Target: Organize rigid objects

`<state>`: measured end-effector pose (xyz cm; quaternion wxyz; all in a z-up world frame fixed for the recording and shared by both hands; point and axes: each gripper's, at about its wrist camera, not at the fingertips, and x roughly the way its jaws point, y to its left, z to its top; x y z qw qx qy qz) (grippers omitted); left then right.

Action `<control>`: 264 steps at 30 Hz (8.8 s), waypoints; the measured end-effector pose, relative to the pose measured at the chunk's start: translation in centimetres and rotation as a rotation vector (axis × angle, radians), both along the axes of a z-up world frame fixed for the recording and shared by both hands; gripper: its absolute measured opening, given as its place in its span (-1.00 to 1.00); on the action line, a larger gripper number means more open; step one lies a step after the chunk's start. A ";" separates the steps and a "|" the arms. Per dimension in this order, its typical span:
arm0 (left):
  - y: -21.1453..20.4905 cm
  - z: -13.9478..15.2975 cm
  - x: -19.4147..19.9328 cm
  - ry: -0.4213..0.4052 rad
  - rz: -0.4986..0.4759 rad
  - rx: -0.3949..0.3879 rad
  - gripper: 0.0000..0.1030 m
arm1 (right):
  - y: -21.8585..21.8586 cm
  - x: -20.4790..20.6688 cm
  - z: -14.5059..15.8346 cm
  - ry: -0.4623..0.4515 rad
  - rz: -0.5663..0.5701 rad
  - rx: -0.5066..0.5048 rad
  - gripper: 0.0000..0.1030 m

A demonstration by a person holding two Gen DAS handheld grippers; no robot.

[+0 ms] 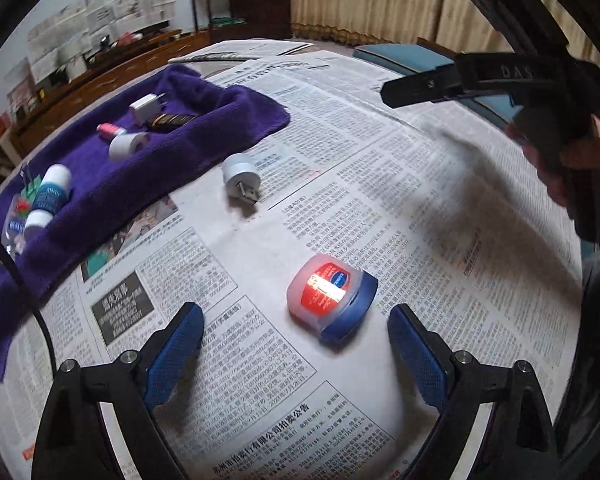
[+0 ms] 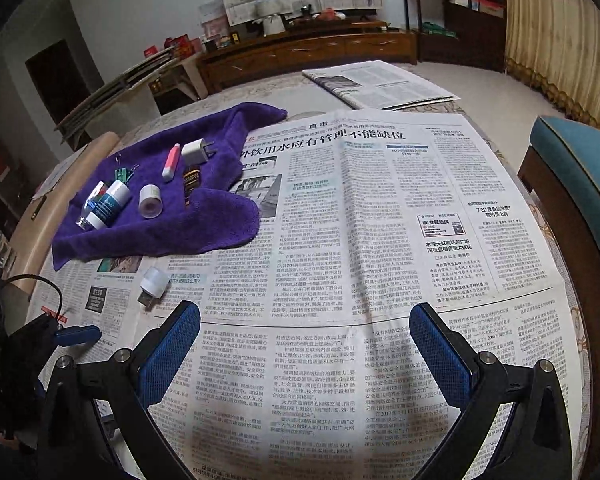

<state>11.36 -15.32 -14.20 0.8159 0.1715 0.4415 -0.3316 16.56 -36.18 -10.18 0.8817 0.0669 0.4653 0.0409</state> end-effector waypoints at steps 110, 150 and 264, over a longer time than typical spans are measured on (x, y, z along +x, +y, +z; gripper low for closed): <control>12.3 6.0 12.6 0.034 0.346 -0.319 -0.23 | 15.8 10.7 3.1 -0.108 0.256 -0.055 -0.46; 7.1 0.7 19.1 0.087 0.320 -0.005 -0.10 | 15.4 12.9 -2.9 0.043 0.513 -0.069 -0.45; 16.6 11.2 -6.3 -0.098 0.767 -0.029 1.00 | 16.1 -10.6 9.4 -0.044 0.037 -0.103 0.99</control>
